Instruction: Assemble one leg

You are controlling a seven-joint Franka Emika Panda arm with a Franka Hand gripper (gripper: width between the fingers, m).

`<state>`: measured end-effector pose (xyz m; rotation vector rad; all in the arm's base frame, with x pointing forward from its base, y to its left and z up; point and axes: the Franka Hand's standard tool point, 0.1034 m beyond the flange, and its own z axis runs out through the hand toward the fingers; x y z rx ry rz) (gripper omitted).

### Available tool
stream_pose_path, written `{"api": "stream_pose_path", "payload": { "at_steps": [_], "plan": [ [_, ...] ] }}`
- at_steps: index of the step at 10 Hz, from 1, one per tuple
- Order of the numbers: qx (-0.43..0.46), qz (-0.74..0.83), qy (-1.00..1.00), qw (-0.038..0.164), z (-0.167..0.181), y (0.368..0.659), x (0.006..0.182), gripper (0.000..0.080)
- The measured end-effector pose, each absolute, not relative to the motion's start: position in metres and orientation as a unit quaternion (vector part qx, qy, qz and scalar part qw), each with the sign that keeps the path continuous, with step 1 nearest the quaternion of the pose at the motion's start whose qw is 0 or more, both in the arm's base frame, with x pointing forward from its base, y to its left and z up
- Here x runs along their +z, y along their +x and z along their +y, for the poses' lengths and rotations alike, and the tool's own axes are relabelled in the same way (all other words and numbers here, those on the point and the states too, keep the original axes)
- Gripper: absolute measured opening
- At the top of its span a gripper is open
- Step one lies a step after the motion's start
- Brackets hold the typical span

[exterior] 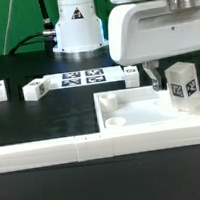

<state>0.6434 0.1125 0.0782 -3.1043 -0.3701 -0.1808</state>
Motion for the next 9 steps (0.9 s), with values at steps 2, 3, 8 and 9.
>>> {"api": "stream_pose_path", "payload": {
  "at_steps": [2, 3, 8, 9],
  "plan": [
    [-0.058, -0.118, -0.991, 0.005, 0.1128, 0.6432, 0.0781, 0.0445],
    [-0.057, -0.108, -0.992, 0.006, 0.1127, 0.6429, 0.0777, 0.0286],
    [-0.052, 0.120, -0.991, 0.019, 0.1150, 0.6419, 0.0744, 0.0289],
    [-0.052, 0.178, -0.982, 0.023, 0.1155, 0.6419, 0.0742, 0.0289]
  ]
}}
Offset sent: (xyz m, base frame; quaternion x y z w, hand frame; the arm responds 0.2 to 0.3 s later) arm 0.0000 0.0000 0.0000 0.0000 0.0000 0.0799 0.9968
